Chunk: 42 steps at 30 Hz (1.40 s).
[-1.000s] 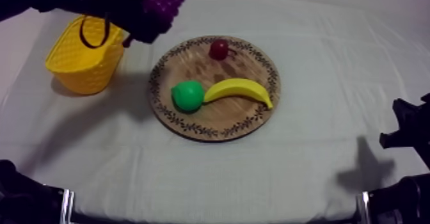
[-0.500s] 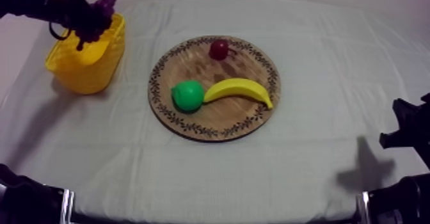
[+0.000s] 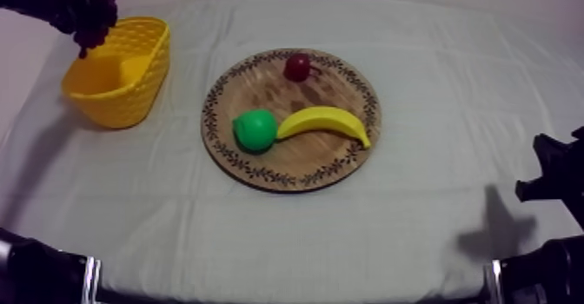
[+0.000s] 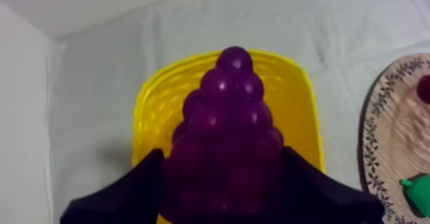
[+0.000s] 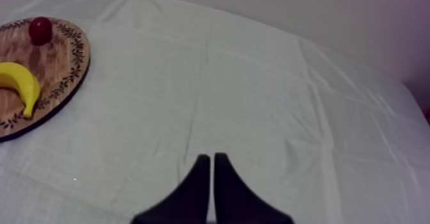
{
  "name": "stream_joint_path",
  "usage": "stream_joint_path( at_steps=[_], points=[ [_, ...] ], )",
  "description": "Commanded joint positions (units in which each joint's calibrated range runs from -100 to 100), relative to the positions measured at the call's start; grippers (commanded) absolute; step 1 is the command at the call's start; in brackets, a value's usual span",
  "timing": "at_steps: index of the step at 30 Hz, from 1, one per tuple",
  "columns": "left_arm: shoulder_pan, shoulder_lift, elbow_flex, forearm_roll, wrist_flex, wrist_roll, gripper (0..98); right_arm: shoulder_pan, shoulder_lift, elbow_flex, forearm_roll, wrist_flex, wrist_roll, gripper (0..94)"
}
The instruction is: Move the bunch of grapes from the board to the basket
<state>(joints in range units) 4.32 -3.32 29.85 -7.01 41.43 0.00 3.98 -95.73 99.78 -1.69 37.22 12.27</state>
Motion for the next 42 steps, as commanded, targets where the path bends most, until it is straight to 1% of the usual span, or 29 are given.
stream_joint_path(
  at_steps=[1,8,18,24,32,35,39,42],
  points=[
    [-0.43,1.22,0.64,-0.15,-0.64,0.48,50.1,0.00,-0.02,-0.01,0.01,-0.04,0.02,0.5],
    [-1.50,6.36,3.89,-0.32,-3.90,1.91,50.3,0.00,-0.02,-0.01,0.01,-0.04,0.02,0.5],
    [-1.39,14.71,6.25,-0.32,-8.73,3.16,49.9,0.00,-0.02,-0.01,0.01,-0.04,0.02,0.5],
    [-1.24,18.08,6.88,-0.27,-10.60,3.50,50.0,0.00,-0.02,-0.01,0.01,-0.04,0.02,0.5],
    [-1.11,17.69,7.87,-0.33,-11.39,3.93,50.6,0.00,-0.02,-0.01,0.01,-0.04,0.02,0.5],
    [-1.14,17.10,8.58,-0.34,-11.48,4.24,55.6,0.00,-0.02,-0.01,0.01,-0.04,0.02,0.5],
    [-1.22,15.87,10.20,-0.30,-12.41,4.54,71.6,0.00,-0.02,-0.01,0.01,-0.04,0.02,0.5],
    [-1.20,14.90,11.61,-0.32,-13.92,4.66,78.4,0.00,-0.02,-0.01,0.01,-0.04,0.02,0.5]
  ],
)
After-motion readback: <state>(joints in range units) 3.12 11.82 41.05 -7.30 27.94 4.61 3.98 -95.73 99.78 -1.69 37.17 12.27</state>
